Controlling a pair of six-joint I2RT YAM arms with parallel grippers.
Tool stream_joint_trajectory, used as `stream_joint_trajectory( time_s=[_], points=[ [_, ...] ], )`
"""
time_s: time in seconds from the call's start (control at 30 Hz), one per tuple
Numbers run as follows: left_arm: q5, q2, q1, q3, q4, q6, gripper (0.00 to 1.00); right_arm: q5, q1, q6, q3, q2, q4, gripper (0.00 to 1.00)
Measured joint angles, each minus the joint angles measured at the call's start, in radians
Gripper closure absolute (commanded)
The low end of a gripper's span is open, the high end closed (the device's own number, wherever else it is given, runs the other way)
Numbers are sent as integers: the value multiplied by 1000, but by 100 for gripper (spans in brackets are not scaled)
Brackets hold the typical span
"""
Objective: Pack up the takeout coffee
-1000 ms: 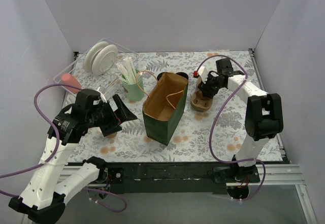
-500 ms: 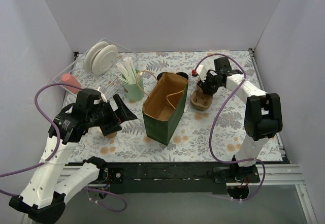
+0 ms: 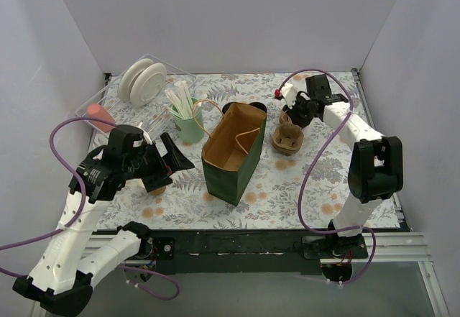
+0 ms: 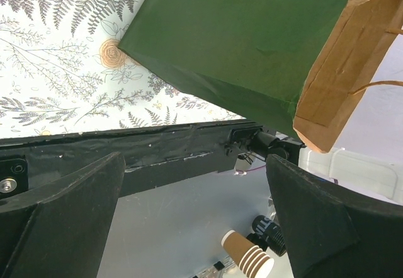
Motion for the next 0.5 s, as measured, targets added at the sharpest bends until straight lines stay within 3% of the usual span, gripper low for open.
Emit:
stream_joint_trajectory(
  time_s=[0.1, 0.3, 0.5],
  points=[
    [-3, 8, 0, 0, 0, 3, 5, 7, 0, 24, 9, -20, -11, 69],
    [-3, 30, 0, 2, 4, 17, 5, -14, 0, 18, -25, -90, -10, 46],
    [-3, 34, 0, 3, 7, 21, 5, -32, 0, -24, -35, -59, -10, 41]
  ],
)
